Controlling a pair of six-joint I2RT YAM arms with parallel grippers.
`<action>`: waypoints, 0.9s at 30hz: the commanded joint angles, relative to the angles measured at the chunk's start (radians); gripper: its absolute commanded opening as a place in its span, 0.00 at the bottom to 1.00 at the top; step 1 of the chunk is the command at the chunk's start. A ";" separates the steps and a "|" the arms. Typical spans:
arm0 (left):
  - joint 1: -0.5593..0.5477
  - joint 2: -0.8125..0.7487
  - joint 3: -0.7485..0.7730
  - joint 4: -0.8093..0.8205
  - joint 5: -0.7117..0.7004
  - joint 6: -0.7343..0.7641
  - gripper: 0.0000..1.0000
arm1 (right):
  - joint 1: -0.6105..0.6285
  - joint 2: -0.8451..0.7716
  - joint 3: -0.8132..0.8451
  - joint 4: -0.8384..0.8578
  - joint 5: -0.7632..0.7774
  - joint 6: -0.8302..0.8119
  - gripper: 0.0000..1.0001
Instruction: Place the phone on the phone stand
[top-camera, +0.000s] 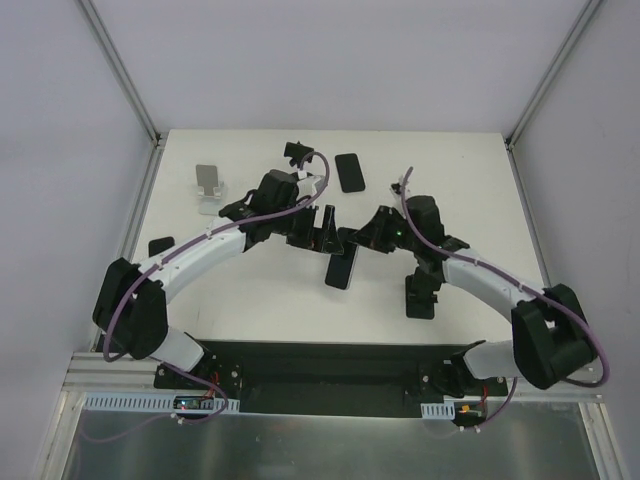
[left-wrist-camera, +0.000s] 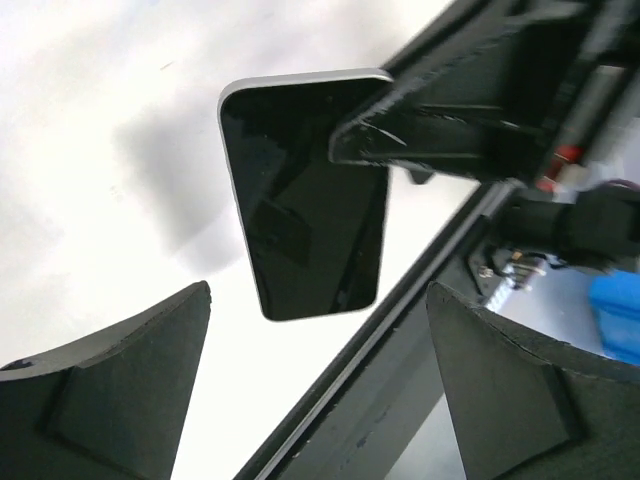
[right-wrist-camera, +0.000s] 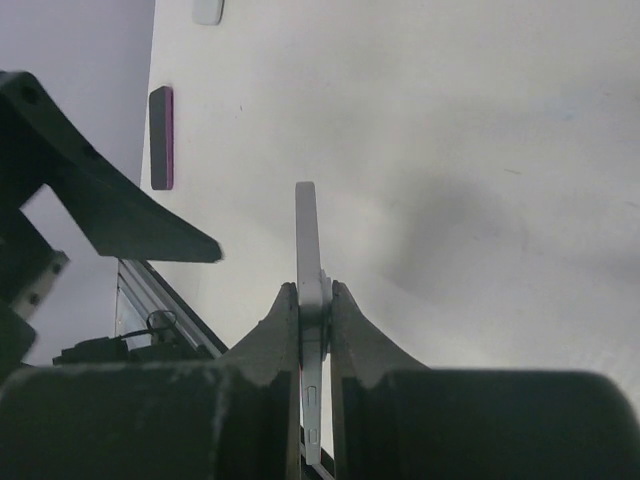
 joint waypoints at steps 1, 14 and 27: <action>-0.002 -0.065 -0.014 0.144 0.201 0.003 0.86 | -0.077 -0.204 -0.128 0.116 -0.167 -0.103 0.01; -0.114 0.004 -0.063 0.460 0.675 -0.113 0.70 | -0.119 -0.677 -0.292 0.242 -0.197 -0.122 0.01; -0.131 -0.038 -0.083 0.482 0.625 -0.103 0.00 | -0.119 -0.754 -0.397 0.433 -0.132 0.001 0.01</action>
